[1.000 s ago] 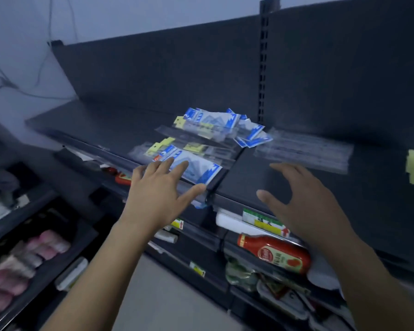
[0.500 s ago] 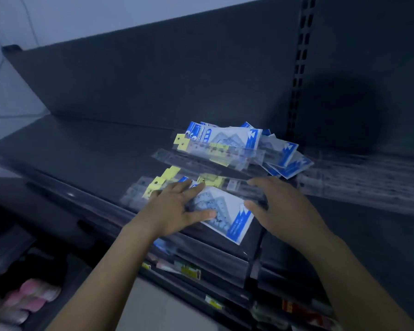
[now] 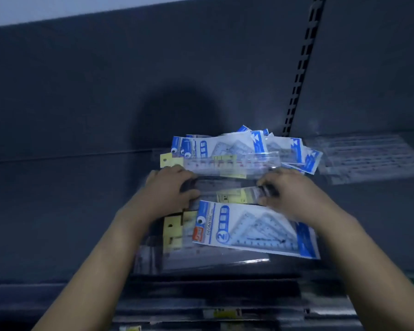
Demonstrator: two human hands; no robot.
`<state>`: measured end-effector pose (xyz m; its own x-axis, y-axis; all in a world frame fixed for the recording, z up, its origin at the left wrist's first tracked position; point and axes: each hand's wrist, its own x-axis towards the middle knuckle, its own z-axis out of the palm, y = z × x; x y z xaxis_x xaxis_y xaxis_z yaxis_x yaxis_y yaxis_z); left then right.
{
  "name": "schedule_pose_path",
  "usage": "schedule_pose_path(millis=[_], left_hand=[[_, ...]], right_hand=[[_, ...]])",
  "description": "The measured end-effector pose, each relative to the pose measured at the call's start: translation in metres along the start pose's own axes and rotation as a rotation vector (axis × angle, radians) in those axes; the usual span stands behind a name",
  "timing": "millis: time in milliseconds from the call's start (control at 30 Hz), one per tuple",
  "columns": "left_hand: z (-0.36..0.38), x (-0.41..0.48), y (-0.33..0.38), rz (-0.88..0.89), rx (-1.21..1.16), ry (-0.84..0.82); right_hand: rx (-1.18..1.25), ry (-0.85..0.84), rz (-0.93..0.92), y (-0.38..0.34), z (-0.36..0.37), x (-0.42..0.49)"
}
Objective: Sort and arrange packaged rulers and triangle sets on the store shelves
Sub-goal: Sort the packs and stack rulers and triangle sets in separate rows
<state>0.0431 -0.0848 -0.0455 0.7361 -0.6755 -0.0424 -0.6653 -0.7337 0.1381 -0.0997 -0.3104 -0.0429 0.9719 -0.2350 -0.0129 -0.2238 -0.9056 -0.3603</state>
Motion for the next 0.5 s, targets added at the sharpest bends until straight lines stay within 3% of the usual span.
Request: schedule_pose_path(millis=[133,267,500], left_hand=[[-0.006,0.013,-0.012,0.092,-0.034,-0.017],[-0.011,0.02,-0.013,0.132,-0.118,0.01],[-0.018,0.016,-0.025,0.134,-0.461,0.014]], right_hand=[[0.091,-0.02,0.077,-0.006,-0.003,0.001],[0.0,-0.075,0.079,-0.007,-0.006,0.002],[-0.054,-0.154,0.029,-0.001,-0.011,0.01]])
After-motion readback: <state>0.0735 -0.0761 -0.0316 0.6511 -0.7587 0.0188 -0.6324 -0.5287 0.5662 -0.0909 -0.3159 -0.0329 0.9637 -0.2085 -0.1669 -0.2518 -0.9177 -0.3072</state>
